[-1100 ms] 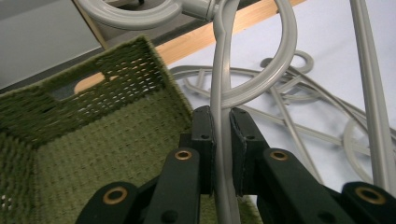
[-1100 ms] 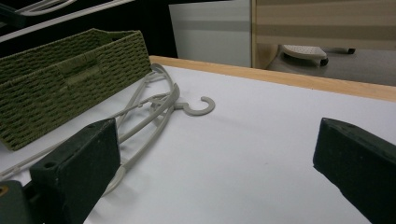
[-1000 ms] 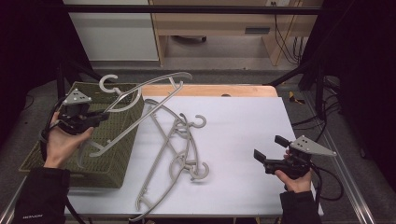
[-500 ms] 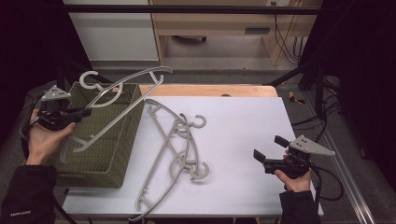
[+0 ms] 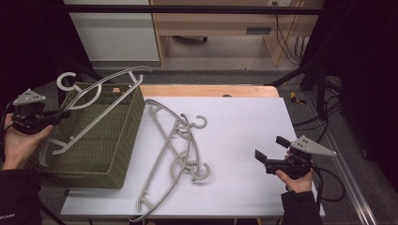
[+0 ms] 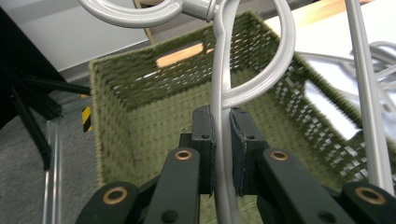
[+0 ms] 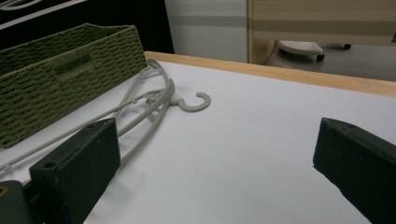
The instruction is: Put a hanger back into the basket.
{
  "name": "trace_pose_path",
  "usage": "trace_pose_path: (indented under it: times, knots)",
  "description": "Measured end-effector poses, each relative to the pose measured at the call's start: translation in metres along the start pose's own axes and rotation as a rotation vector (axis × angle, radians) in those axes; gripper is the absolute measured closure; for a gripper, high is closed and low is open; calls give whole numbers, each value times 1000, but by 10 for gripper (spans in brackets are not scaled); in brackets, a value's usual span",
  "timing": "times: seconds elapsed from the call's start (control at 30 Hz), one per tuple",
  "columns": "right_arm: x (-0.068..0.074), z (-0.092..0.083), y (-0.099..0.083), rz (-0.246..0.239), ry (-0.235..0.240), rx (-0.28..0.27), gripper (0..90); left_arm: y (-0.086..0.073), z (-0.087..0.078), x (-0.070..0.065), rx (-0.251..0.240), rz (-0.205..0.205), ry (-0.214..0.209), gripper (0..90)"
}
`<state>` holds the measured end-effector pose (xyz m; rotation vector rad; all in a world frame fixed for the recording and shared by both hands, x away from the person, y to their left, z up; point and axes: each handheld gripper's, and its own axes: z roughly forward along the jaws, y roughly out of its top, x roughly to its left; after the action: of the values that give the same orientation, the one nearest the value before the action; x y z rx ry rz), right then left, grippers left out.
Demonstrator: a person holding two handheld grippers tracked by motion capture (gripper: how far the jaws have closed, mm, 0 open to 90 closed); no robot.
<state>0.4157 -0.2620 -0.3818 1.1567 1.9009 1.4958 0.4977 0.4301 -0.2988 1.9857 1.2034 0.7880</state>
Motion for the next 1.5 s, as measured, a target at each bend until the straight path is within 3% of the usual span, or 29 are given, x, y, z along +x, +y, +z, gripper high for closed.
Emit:
trace_pose_path:
  times: [0.4, 0.7, 0.93, 1.37, 1.5]
  knots:
    - [-1, 2, -1, 7, 2, 10, 10, -17, 3, 27, 28, 18, 37, 813]
    - [-1, 4, -2, 2, -9, 18, 10, -31, 11, 40, 49, 25, 59, 813]
    - [-1, 6, -2, 2, -15, 23, 10, -39, 16, 41, 77, 46, 61, 813]
    - [-1, 5, -2, 3, -14, 19, 10, -45, 32, 33, 137, 92, 118, 810]
    - [-1, 5, -2, 3, -12, 20, 10, -47, 40, 28, 152, 78, 107, 811]
